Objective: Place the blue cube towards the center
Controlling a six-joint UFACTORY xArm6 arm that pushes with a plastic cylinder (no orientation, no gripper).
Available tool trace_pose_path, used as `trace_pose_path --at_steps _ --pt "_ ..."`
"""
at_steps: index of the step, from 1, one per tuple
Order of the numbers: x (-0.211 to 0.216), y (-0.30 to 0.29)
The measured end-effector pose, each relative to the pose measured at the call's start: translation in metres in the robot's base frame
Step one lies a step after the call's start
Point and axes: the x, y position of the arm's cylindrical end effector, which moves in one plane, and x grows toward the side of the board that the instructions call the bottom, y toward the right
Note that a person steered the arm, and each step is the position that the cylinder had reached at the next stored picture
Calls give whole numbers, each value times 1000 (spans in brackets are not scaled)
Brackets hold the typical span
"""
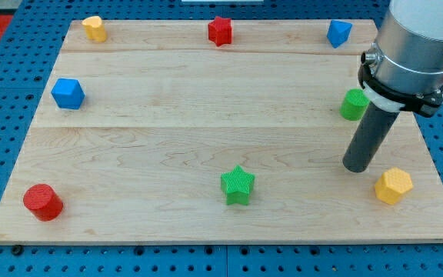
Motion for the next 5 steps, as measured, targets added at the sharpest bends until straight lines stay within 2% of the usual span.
trace_pose_path --at_steps 1,2,4,5 --pt "-8 5" --pt "-54 -24" --pt "-187 -200" --pt "-237 -293"
